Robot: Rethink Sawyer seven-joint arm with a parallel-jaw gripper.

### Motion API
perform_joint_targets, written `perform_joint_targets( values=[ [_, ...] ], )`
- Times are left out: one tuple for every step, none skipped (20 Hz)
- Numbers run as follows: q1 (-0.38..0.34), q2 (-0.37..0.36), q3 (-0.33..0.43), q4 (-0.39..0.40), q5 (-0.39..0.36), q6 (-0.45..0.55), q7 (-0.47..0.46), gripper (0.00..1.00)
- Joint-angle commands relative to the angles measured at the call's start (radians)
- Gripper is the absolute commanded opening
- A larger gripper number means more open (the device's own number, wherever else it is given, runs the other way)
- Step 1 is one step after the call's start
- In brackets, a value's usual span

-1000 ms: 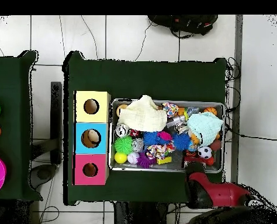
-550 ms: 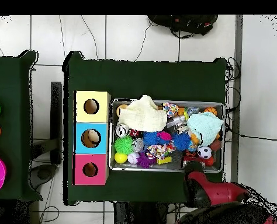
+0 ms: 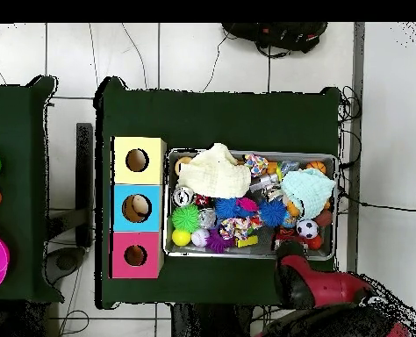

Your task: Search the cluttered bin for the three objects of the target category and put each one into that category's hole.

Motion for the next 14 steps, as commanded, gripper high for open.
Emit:
perform_joint_targets(
  values=[
    [-0.017, 0.331, 0.050, -0.233, 0.166, 0.723, -0.068, 0.00],
    [-0.011, 0.329, 0.049, -0.234, 0.181, 0.752, -0.073, 0.00],
    [-0.005, 0.328, 0.046, -0.237, 0.199, 0.785, -0.077, 0.00],
    [0.002, 0.328, 0.044, -0.241, 0.212, 0.813, -0.083, 0.00],
    [0.011, 0.327, 0.038, -0.246, 0.233, 0.850, -0.086, 0.00],
    [0.031, 0.317, 0.027, -0.246, 0.255, 0.893, -0.086, 0.00],
    [0.049, 0.302, 0.018, -0.240, 0.282, 0.945, -0.083, 0.00],
    [0.063, 0.279, 0.016, -0.230, 0.293, 0.976, -0.087, 0.00],
    [0.077, 0.255, 0.012, -0.215, 0.310, 1.015, -0.085, 0.00],
    [0.084, 0.228, 0.016, -0.199, 0.318, 1.040, -0.089, 0.00],
    [0.093, 0.201, 0.017, -0.185, 0.327, 1.071, -0.094, 0.00],
    [0.097, 0.179, 0.022, -0.170, 0.331, 1.085, -0.095, 0.00],
    [0.101, 0.157, 0.027, -0.155, 0.334, 1.098, -0.096, 0.00],
    [0.091, 0.136, 0.044, -0.135, 0.320, 1.073, -0.108, 0.00]
  ],
)
